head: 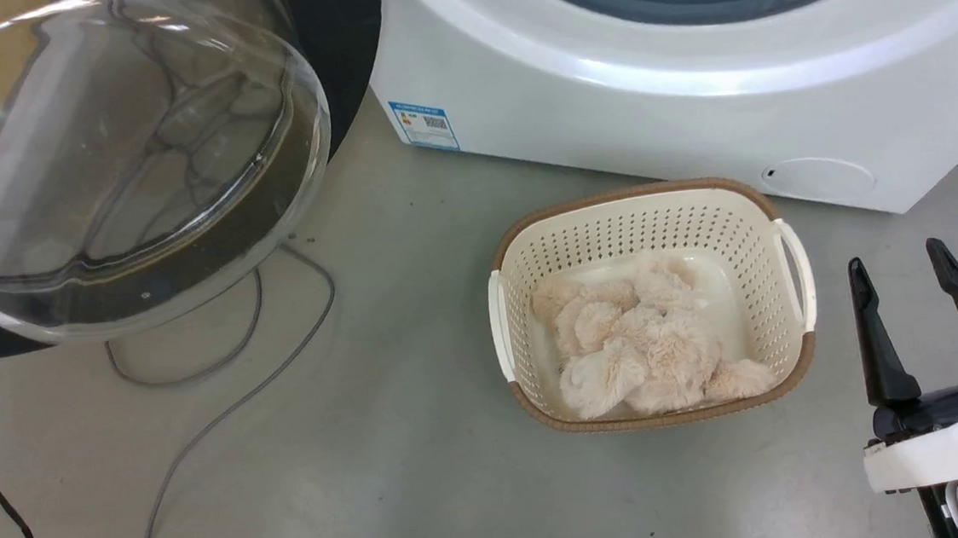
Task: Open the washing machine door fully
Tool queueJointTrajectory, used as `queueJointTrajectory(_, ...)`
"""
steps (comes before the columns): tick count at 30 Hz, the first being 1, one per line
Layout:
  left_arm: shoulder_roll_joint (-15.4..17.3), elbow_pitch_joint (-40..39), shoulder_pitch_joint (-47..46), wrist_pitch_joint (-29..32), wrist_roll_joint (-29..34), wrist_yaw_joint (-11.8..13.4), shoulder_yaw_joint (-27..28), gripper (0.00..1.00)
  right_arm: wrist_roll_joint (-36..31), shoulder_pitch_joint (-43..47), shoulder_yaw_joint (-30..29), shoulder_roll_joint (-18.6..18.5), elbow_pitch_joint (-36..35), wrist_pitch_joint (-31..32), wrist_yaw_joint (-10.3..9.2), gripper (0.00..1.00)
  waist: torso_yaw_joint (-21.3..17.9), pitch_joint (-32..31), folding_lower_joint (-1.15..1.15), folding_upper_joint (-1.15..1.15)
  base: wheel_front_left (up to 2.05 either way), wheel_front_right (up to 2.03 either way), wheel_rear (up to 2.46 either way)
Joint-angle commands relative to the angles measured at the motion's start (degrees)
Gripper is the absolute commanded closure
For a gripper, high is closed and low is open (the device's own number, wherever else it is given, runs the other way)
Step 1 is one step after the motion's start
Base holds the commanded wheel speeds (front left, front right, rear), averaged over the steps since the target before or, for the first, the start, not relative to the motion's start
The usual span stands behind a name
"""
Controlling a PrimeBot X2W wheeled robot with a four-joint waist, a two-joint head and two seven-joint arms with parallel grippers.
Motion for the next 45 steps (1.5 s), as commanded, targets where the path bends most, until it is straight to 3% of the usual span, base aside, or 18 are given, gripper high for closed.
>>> queueJointTrajectory(1, 0.23, -0.06, -0.45, -0.24, 0.76, -0.38, 0.14, 1.0, -0.09, -0.45, -0.13, 0.31, -0.02, -0.25, 0.03, 0.0, -0.27, -0.82, 0.0, 0.0, 0.0, 0.0, 0.0)
queueJointTrajectory(8, -2.01, -4.58, 3.7, -0.24, 1.85, -0.82, 1.64, 1.0, 0.13, 0.26, -0.1, 1.76, 0.55, -0.25, 0.03, 0.0, -1.1, -4.36, 0.0, 0.0, 0.0, 0.0, 0.0)
queueJointTrajectory(18, -5.98, -14.89, 11.69, -0.24, 3.63, -3.95, 1.3, 1.0, 0.22, 2.46, -0.54, 3.54, 1.04, -0.25, 0.03, 0.0, -2.05, -11.52, 0.0, 0.0, 0.0, 0.0, 0.0)
queueJointTrajectory(27, -10.33, -24.96, 20.13, -0.24, 5.62, -5.57, -3.12, 1.0, 0.57, 5.33, -0.92, 4.4, 1.32, -0.25, 0.03, 0.0, -3.22, -17.55, 0.0, 0.0, 0.0, 0.0, 0.0)
queueJointTrajectory(39, -14.93, -32.43, 29.67, -0.24, 7.57, -6.0, -11.62, 1.0, 2.96, 8.17, -1.54, 4.51, 1.33, -0.25, 0.03, 0.0, -5.92, -22.08, 0.0, 0.0, 0.0, 0.0, 0.0)
queueJointTrajectory(40, -15.23, -32.69, 30.27, -0.24, 7.52, -6.01, -12.12, 0.86, 3.06, 8.32, -1.55, 4.51, 1.3, -0.25, 0.03, 0.0, -6.27, -22.31, 0.0, 0.0, 0.0, 0.0, 0.0)
queueJointTrajectory(41, -15.48, -32.83, 30.82, -0.24, 7.46, -6.02, -12.64, 0.55, 3.14, 8.44, -1.59, 4.51, 1.26, -0.25, 0.03, 0.0, -6.64, -22.51, 0.0, 0.0, 0.0, 0.0, 0.0)
queueJointTrajectory(42, -15.74, -33.12, 31.27, -0.24, 7.26, -6.02, -13.06, 0.0, 3.19, 8.56, -1.61, 4.51, 1.23, -0.25, 0.03, 0.0, -7.03, -22.72, 0.0, 0.0, 0.0, 0.0, 0.0)
queueJointTrajectory(45, -16.36, -34.19, 32.58, -0.24, 6.84, -6.03, -14.43, 0.0, 3.28, 8.79, -1.74, 4.51, 1.16, -0.25, 0.03, 0.0, -8.29, -23.13, 0.0, 0.0, 0.0, 0.0, 0.0)
